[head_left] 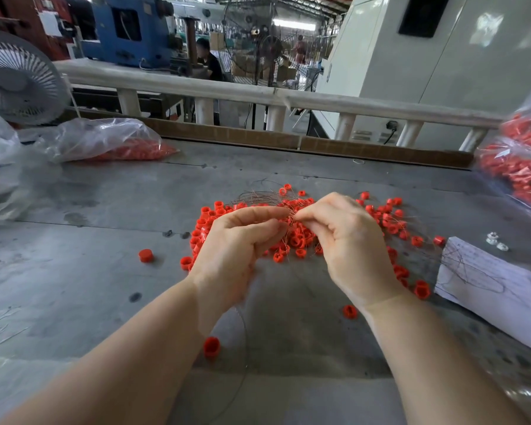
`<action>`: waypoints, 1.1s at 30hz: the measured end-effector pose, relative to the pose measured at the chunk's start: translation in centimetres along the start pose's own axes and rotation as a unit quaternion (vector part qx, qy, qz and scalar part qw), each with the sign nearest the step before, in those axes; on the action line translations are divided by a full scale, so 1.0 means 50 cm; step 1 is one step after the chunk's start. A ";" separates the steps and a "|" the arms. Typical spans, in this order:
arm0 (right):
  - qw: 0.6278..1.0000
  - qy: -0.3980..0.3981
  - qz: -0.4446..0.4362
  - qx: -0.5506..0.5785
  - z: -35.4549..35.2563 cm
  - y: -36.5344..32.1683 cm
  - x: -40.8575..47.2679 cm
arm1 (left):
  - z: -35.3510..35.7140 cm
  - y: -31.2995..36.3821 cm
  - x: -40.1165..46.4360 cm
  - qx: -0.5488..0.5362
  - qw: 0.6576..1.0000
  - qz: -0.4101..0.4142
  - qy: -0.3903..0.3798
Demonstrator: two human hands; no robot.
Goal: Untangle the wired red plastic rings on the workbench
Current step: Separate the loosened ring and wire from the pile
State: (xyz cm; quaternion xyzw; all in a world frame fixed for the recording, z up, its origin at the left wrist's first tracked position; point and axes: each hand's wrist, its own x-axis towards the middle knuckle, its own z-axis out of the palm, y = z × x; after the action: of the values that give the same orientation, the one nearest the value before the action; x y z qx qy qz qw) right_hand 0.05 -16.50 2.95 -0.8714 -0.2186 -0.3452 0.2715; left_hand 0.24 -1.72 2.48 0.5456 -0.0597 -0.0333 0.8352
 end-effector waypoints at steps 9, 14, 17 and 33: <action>0.999 -0.024 -0.015 0.029 0.002 -0.013 0.001 | -0.004 -0.010 -0.004 0.285 0.946 0.142 0.063; 0.999 -0.033 -0.014 0.014 0.002 -0.015 0.000 | -0.003 -0.009 -0.004 0.317 0.934 0.153 0.064; 0.999 -0.028 -0.017 0.015 0.004 -0.019 0.001 | -0.003 -0.008 -0.004 0.254 0.960 0.109 0.055; 0.996 -0.036 0.030 0.070 0.004 -0.024 0.006 | 0.000 -0.014 0.000 0.080 0.994 0.040 0.059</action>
State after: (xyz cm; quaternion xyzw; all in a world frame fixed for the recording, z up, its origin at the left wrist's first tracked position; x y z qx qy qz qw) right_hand -0.36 -15.42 3.42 -0.8682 -0.2260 -0.2892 0.3340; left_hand 0.25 -2.00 1.85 0.6091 -0.0350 0.0372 0.7915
